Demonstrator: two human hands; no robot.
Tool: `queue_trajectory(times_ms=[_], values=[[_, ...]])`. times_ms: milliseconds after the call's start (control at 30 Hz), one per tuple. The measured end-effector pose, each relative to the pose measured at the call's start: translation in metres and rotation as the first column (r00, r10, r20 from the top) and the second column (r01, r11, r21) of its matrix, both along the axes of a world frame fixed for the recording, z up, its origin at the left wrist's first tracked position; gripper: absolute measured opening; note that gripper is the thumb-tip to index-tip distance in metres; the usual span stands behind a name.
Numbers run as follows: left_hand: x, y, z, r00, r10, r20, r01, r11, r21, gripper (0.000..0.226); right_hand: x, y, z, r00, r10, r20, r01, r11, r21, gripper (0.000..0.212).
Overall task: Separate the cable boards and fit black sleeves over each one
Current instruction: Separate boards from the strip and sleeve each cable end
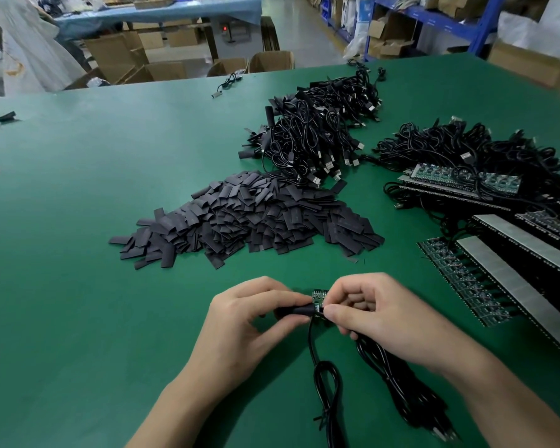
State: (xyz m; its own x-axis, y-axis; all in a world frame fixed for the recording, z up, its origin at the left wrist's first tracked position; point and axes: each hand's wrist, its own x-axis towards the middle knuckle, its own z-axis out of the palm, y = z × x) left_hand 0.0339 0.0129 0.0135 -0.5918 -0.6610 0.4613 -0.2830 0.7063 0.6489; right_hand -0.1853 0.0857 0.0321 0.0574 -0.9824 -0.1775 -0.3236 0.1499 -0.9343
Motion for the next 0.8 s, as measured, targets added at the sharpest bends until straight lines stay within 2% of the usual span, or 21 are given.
queue_trajectory(times_ms=[200, 333, 533, 800], values=[[0.0011, -0.0019, -0.0029, 1.000, -0.017, 0.023, 0.017, 1.000, 0.002, 0.021, 0.0013, 0.0005, -0.0018, 0.999, 0.001, -0.039, -0.001, 1.000, -0.012, 0.013], [0.0016, -0.0027, -0.0025, 0.999, 0.033, 0.041, -0.033, 0.999, 0.003, 0.020, 0.0012, 0.0013, 0.0010, 0.994, -0.027, -0.107, 0.019, 0.997, -0.076, 0.006], [0.0017, -0.0017, -0.0018, 0.999, 0.024, 0.047, -0.027, 0.998, 0.060, 0.016, 0.0037, 0.0047, 0.0033, 0.973, -0.071, -0.217, 0.033, 0.984, -0.176, 0.012], [0.0013, -0.0017, -0.0005, 0.999, -0.017, 0.050, 0.013, 0.998, 0.062, 0.017, 0.0065, 0.0049, 0.0019, 0.968, -0.086, -0.237, 0.044, 0.983, -0.178, 0.013]])
